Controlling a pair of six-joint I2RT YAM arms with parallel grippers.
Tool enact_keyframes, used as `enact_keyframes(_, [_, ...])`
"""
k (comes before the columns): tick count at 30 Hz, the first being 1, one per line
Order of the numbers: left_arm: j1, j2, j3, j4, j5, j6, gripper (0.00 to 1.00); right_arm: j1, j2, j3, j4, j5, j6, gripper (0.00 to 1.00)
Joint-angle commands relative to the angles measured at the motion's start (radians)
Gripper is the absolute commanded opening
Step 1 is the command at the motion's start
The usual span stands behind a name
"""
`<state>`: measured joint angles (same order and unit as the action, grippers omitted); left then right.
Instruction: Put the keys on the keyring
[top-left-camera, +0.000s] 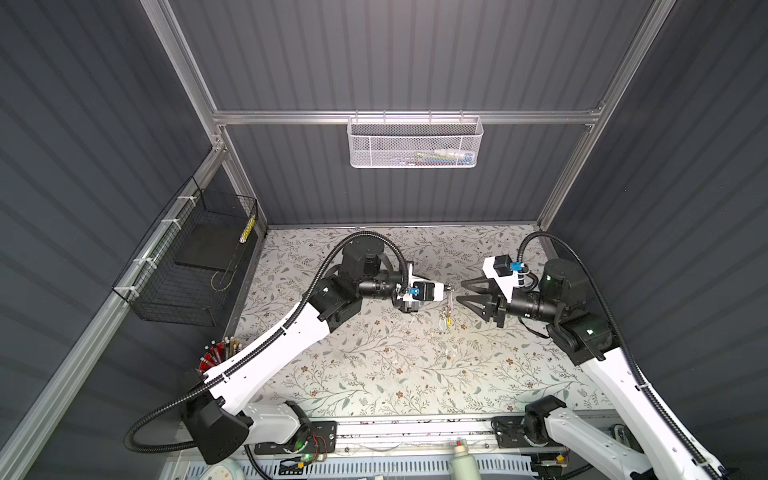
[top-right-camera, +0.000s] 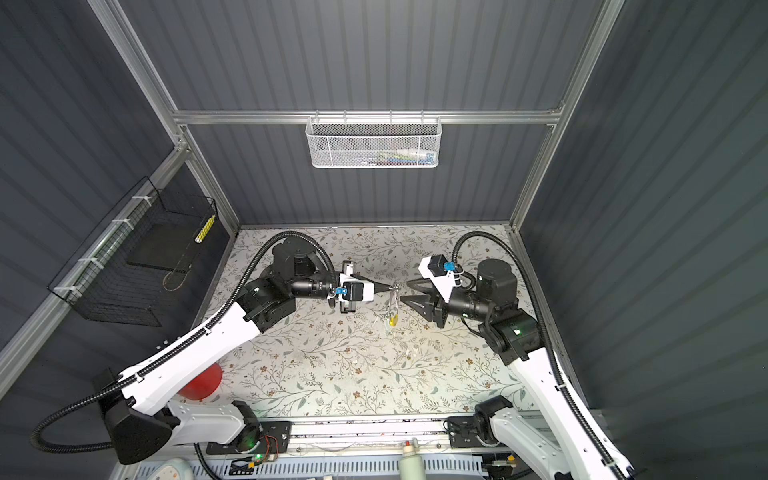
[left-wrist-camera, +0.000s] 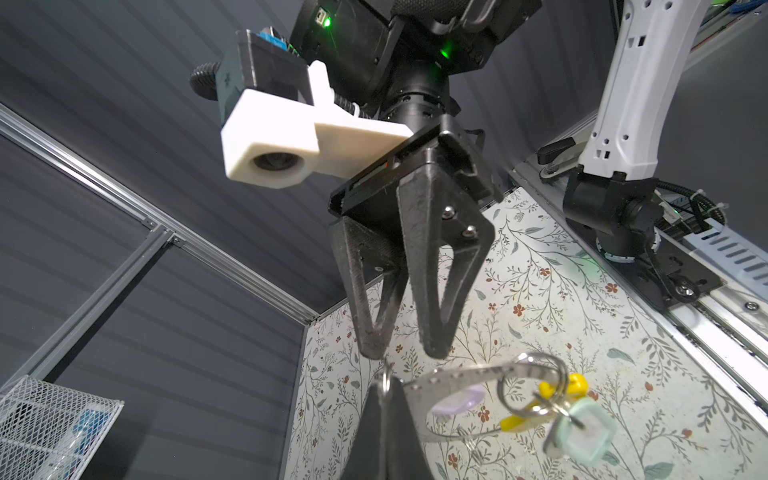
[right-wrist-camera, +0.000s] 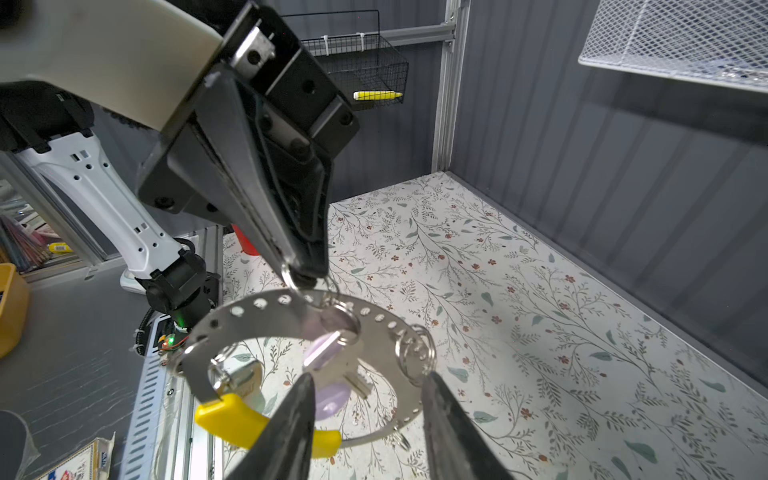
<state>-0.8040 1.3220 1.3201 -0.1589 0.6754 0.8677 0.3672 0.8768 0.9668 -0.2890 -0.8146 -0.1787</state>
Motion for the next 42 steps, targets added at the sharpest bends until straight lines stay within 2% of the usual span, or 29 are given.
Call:
enact_keyframes(1, [-0.001, 0.012, 0.040, 0.036, -0.013, -0.031, 0.00, 0.036, 0.021, 0.005, 0.017, 0.010, 0.009, 0.46])
enact_keyframes(7, [-0.001, 0.014, 0.042, 0.039, -0.020, -0.040, 0.00, 0.057, 0.033, 0.010, 0.019, 0.037, -0.005, 0.46])
enact_keyframes(10, [-0.001, 0.014, 0.042, 0.039, -0.017, -0.042, 0.00, 0.063, 0.036, 0.015, 0.014, 0.071, -0.013, 0.43])
enact_keyframes(19, [-0.001, 0.011, 0.040, 0.035, -0.010, -0.051, 0.00, 0.081, 0.050, 0.037, -0.019, 0.154, -0.044, 0.19])
enact_keyframes(31, [-0.001, 0.005, 0.028, 0.017, -0.035, -0.055, 0.00, 0.080, -0.017, 0.052, -0.094, 0.292, -0.122, 0.00])
enact_keyframes(42, [0.000, 0.012, 0.004, 0.007, -0.094, -0.062, 0.00, 0.082, -0.009, 0.151, -0.278, 0.401, -0.265, 0.00])
